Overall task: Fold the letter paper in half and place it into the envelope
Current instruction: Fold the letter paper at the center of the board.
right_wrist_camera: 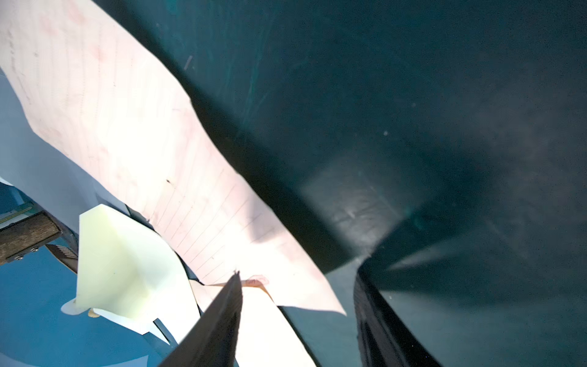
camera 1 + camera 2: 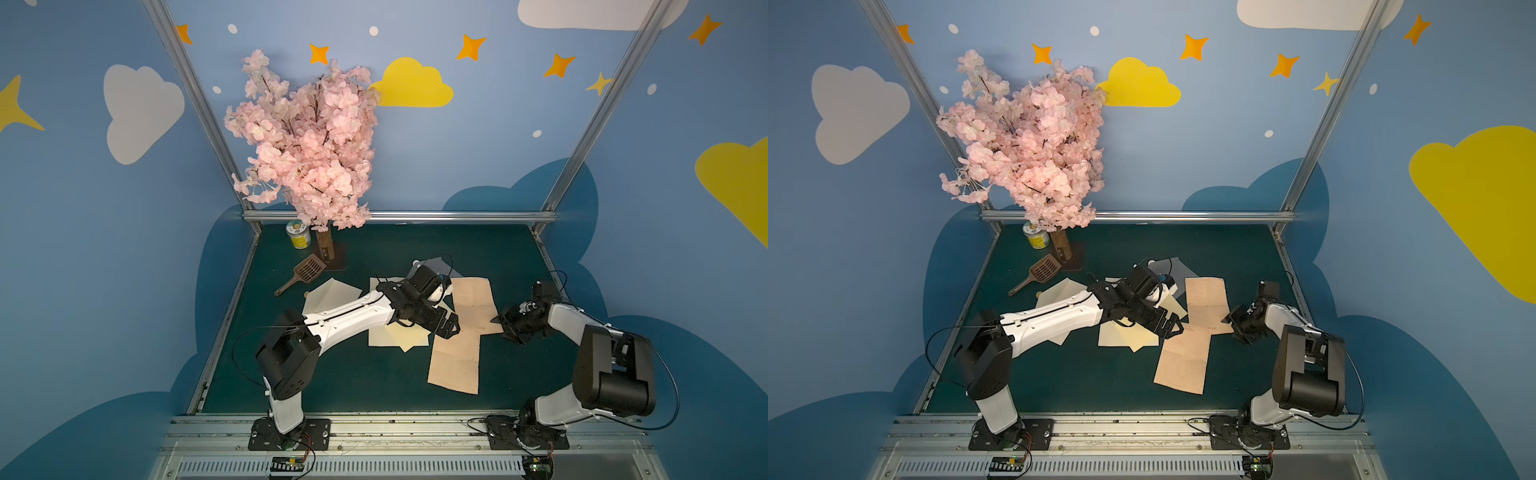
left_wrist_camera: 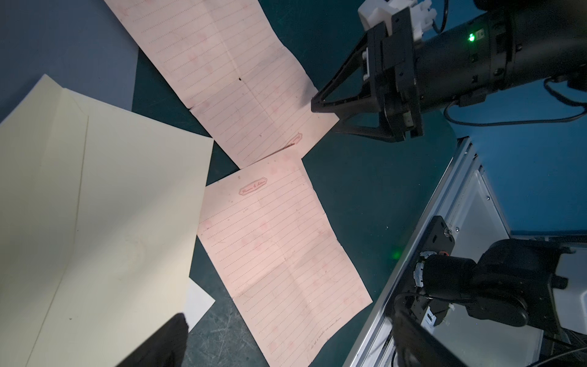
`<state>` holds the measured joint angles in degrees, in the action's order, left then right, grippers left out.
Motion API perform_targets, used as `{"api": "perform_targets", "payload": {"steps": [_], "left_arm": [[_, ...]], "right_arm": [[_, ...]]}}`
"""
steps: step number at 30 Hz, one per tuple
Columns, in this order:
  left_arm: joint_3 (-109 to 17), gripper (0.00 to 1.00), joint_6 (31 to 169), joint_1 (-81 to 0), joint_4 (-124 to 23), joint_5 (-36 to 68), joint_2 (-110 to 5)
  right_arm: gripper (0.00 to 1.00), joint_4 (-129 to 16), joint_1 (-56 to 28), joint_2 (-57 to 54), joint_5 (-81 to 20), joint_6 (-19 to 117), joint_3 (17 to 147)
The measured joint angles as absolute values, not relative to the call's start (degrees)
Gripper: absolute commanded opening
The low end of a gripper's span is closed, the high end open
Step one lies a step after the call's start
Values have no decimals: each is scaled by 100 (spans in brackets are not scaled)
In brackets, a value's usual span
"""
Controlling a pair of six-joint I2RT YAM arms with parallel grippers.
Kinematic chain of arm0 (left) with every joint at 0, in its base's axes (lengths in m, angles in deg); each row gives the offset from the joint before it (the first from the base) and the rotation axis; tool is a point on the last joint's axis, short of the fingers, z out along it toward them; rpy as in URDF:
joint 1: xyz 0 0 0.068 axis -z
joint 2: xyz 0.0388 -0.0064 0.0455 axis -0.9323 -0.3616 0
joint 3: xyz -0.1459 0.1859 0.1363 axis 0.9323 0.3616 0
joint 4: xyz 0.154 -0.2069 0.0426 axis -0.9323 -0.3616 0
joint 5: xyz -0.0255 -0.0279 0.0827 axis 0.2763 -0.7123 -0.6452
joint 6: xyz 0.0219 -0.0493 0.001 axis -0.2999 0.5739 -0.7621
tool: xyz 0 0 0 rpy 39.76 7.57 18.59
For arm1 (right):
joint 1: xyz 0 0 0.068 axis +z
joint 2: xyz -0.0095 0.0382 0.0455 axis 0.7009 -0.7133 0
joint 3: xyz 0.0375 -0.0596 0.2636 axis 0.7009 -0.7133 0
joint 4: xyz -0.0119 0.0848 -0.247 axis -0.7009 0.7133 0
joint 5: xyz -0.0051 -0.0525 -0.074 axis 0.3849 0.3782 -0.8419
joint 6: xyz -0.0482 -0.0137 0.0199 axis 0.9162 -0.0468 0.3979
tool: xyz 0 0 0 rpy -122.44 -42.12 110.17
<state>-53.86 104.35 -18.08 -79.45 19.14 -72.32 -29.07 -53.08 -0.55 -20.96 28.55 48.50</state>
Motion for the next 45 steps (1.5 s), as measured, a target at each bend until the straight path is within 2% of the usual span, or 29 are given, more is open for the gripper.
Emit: {"api": "perform_targets", "payload": {"steps": [5,10,14,17,24,35,45], "left_arm": [[-5386,100,10437,-1832,-7945,1931,-7261],[-5386,100,10437,-1858,-7943,1968,-7285],[-5386,100,10435,-1876,-7943,1984,-7291],[-5386,100,10435,-1904,-7943,1992,-7296],[-5571,100,10432,-1996,-7941,2016,-7390],[-5838,100,10540,-2265,-7821,2163,-7575],[-7171,90,11460,-2648,-7036,2980,-8826]], "right_arm": [[49,-3140,-5303,69,-2080,2732,4665],[35,-3532,-5301,277,-2111,2590,4345],[12,-3648,-5270,465,-2192,2516,4109],[0,-3610,-5259,542,-2227,2531,4083],[0,-3333,-5259,723,-2327,2605,4238],[0,-2542,-5249,1167,-2351,2907,5204],[0,-1967,-5249,1167,-2124,2964,5307]]}}
